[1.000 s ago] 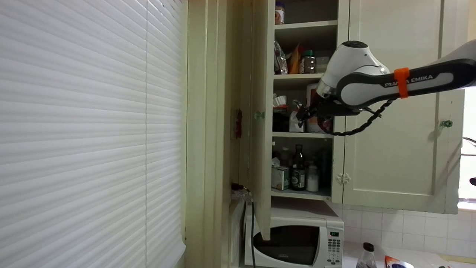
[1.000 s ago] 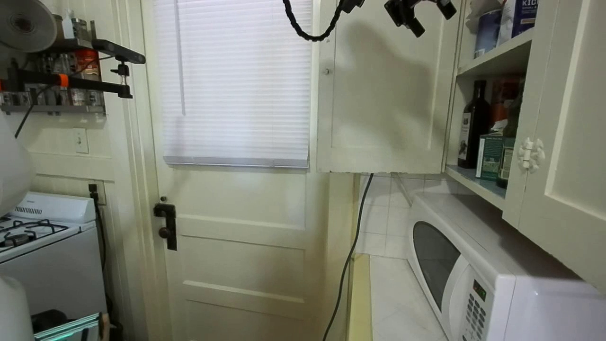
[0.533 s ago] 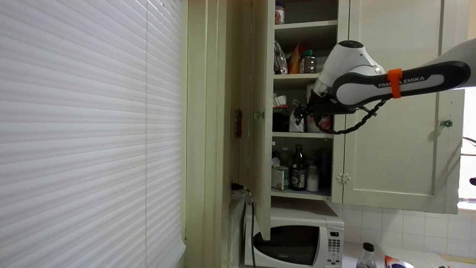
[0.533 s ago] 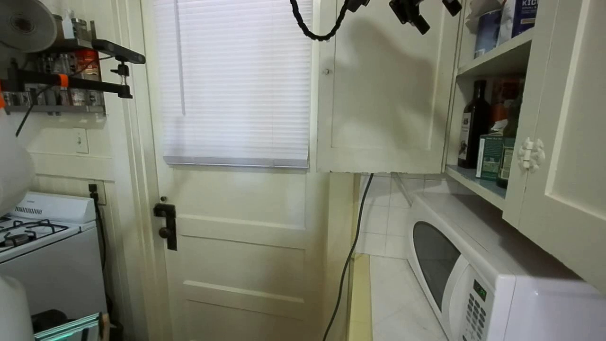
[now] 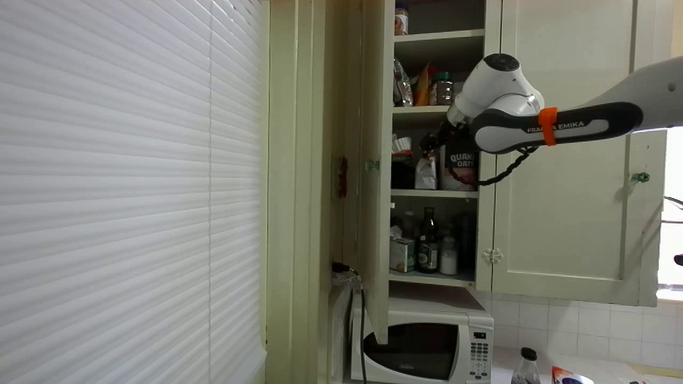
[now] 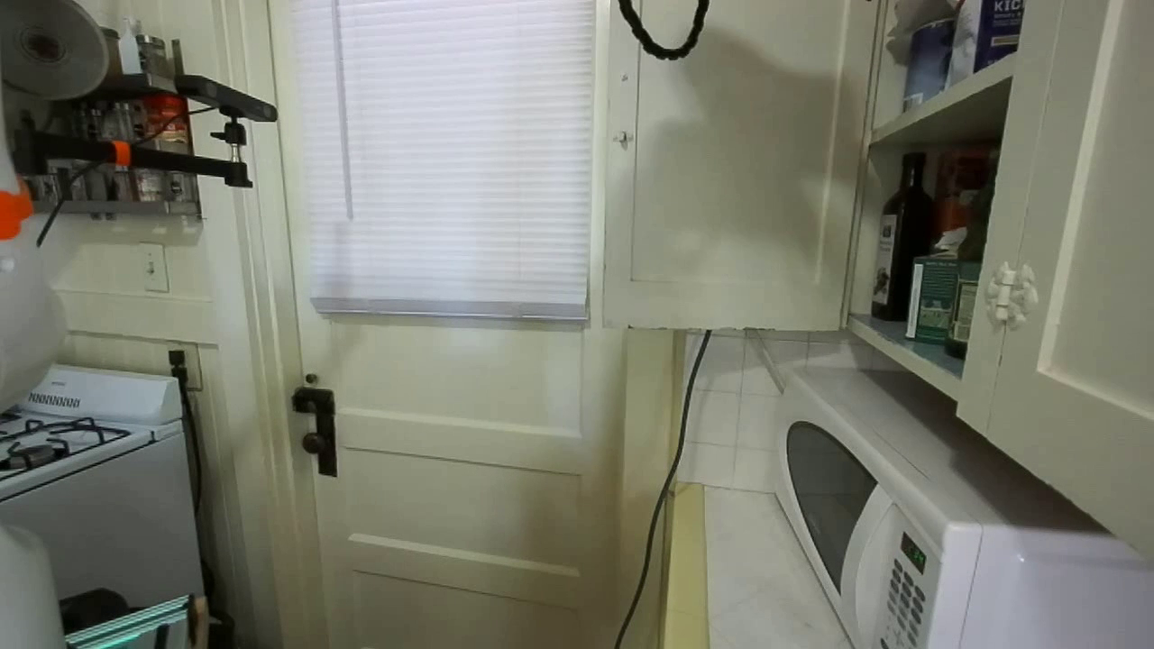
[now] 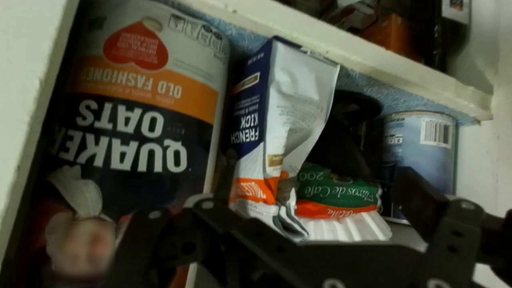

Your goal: Put the white bag on the table

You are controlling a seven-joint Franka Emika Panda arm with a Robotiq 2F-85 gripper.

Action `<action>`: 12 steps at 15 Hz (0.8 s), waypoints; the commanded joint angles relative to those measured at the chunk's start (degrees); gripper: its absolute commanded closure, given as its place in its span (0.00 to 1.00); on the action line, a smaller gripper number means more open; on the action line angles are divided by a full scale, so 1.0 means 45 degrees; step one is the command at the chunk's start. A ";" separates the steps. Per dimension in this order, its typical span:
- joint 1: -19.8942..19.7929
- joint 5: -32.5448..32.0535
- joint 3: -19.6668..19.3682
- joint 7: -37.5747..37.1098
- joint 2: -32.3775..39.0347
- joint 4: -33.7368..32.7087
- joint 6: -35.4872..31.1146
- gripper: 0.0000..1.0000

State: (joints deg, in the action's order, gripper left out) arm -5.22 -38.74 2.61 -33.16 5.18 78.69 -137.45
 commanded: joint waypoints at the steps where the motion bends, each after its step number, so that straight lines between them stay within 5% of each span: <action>1: 0.0100 -0.1780 -0.0233 -0.0525 0.1450 -0.1721 -0.0626 0.00; 9: 0.0432 -0.4945 -0.0644 -0.2522 0.3275 -0.3583 -0.0951 0.00; 12: 0.0515 -0.5732 -0.0818 -0.3153 0.3603 -0.3967 -0.0848 0.29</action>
State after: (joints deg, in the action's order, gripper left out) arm -3.78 -60.69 0.40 -43.92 18.85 64.32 -140.90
